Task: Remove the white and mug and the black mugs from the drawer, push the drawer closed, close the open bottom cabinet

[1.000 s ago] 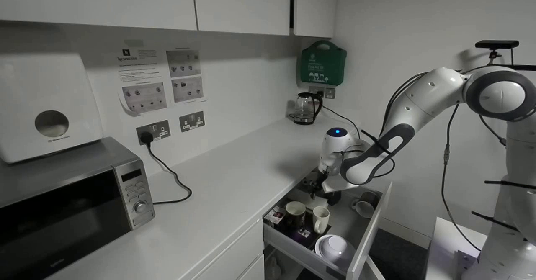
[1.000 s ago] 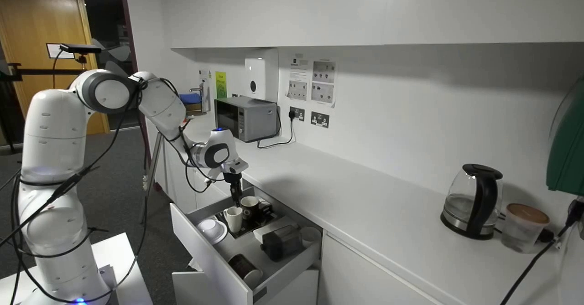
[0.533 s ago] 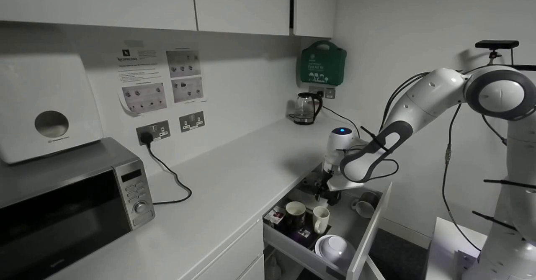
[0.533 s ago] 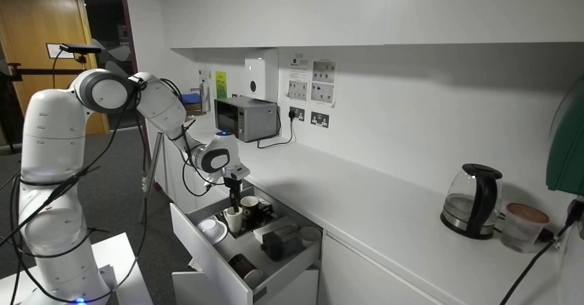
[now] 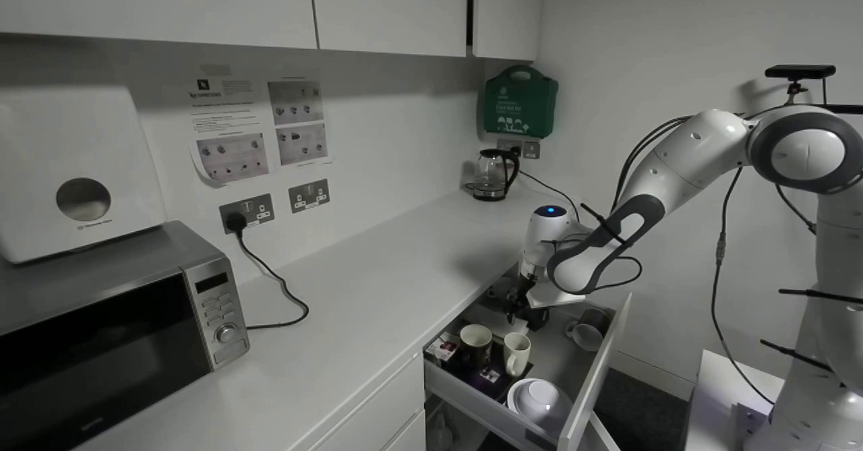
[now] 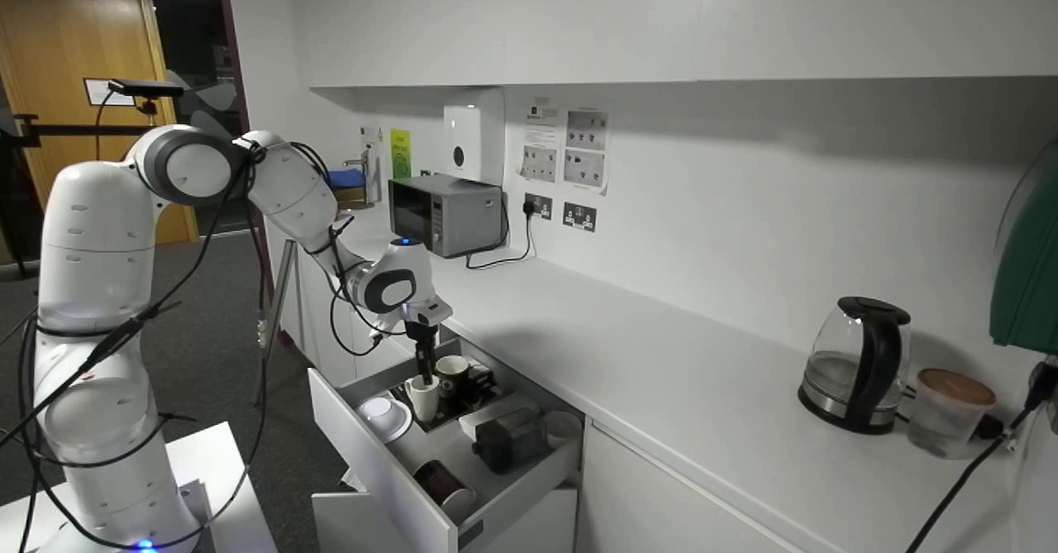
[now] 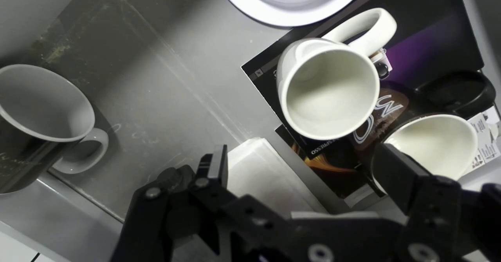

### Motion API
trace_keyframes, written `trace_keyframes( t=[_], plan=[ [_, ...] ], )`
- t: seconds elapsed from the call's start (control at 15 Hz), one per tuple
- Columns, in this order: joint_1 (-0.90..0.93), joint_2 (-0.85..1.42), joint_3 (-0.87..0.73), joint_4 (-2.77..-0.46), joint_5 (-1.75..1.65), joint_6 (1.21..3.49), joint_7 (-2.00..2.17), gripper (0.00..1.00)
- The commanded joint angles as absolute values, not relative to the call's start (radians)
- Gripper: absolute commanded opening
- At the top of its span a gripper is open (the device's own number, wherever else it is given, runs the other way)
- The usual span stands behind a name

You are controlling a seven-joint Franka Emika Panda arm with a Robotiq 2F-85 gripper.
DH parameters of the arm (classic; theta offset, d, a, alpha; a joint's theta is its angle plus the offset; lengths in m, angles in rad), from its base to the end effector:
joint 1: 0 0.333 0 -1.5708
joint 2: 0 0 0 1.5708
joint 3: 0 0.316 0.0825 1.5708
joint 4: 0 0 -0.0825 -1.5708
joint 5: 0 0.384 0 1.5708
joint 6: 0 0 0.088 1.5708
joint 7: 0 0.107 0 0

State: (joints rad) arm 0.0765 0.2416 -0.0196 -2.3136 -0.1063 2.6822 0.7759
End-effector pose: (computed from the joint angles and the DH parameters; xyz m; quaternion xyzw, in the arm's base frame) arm 0.5366 0.0338 0.2508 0.9491 -0.3071 0.0695 0.0008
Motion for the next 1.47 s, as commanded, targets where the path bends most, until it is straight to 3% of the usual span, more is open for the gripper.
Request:
trace_keyframes(
  t=[0.0, 1.4],
  plan=[
    [0.096, 0.241, -0.039, -2.313, -0.094, 2.68, 0.765, 1.0],
    [0.131, 0.33, -0.08, -2.296, -0.128, 2.692, 0.75, 1.0]
  ],
)
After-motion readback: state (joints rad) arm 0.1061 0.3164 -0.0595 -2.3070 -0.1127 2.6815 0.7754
